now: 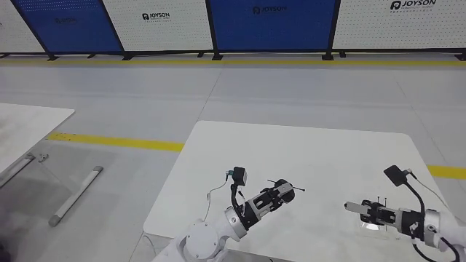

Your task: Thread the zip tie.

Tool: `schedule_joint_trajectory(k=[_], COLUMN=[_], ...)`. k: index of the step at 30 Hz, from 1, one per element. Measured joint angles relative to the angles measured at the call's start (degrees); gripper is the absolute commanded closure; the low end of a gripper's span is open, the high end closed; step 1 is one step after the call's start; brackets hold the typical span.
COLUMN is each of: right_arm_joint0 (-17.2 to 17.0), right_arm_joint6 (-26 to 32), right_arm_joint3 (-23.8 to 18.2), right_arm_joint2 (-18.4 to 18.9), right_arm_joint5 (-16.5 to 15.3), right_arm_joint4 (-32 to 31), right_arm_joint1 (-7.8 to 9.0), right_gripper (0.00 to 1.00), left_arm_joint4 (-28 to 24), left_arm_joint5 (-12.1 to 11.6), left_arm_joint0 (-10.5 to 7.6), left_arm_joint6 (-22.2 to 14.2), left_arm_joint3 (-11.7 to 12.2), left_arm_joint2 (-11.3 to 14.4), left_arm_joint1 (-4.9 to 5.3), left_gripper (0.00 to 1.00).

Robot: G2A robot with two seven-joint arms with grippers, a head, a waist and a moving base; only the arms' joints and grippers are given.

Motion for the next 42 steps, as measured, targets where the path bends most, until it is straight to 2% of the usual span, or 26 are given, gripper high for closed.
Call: schedule_joint_trajectory(k=[2, 6, 10, 14, 16, 28, 30, 33, 36, 38, 40, 42], right_arm_joint0=[0.0, -0.4, 1.5, 7.3, 10.1, 9.9, 9.5, 9.4, 10.3, 12.0, 15.1, 17.5], right_arm_joint6=[-0.3, -5.5, -0.1, 7.0, 8.5, 7.8, 6.7, 7.0, 9.3, 10.6, 10.6, 10.5], right_arm_joint3=[0.1, 0.9, 2.1, 6.3, 8.3, 8.1, 7.3, 4.9, 2.9, 3.6, 6.3, 7.6], right_arm_joint2=[0.1, 3.0, 4.4, 0.9, -0.6, -0.7, -0.7, -0.7, -2.4, -6.0, -10.2, -12.1], right_arm_joint5=[0.1, 2.5, 5.3, 8.3, 9.2, 8.9, 8.6, 10.7, 13.3, 12.7, 12.1, 11.6], right_arm_joint4=[-0.2, -1.6, -3.1, -8.0, -9.4, -9.8, -11.6, -16.4, -21.9, -24.2, -24.0, -21.6], right_arm_joint1=[0.00, 0.24, 0.96, 1.35, 1.37, 1.37, 1.51, 1.97, 2.31, 2.45, 2.60, 2.66], right_gripper=[0.00, 0.00, 0.00, 0.00, 0.00, 0.00, 0.00, 0.00, 0.00, 0.00, 0.00, 0.00], left_arm_joint4=[0.0, 0.0, 0.0, 0.0, 0.0, 0.0, 0.0, 0.0, 0.0, 0.0, 0.0, 0.0], left_arm_joint5=[0.0, 0.0, 0.0, 0.0, 0.0, 0.0, 0.0, 0.0, 0.0, 0.0, 0.0, 0.0], left_arm_joint0=[0.00, 0.00, 0.00, 0.00, 0.00, 0.00, 0.00, 0.00, 0.00, 0.00, 0.00, 0.00], left_arm_joint6=[0.0, 0.0, 0.0, 0.0, 0.0, 0.0, 0.0, 0.0, 0.0, 0.0, 0.0, 0.0], left_arm_joint3=[0.0, 0.0, 0.0, 0.0, 0.0, 0.0, 0.0, 0.0, 0.0, 0.0, 0.0, 0.0], left_arm_joint2=[0.0, 0.0, 0.0, 0.0, 0.0, 0.0, 0.0, 0.0, 0.0, 0.0, 0.0, 0.0], left_arm_joint1=[0.00, 0.00, 0.00, 0.00, 0.00, 0.00, 0.00, 0.00, 0.00, 0.00, 0.00, 0.00], left_gripper=[1.00, 1.00, 1.00, 1.00, 1.00, 1.00, 1.00, 1.00, 1.00, 1.00, 1.00, 1.00])
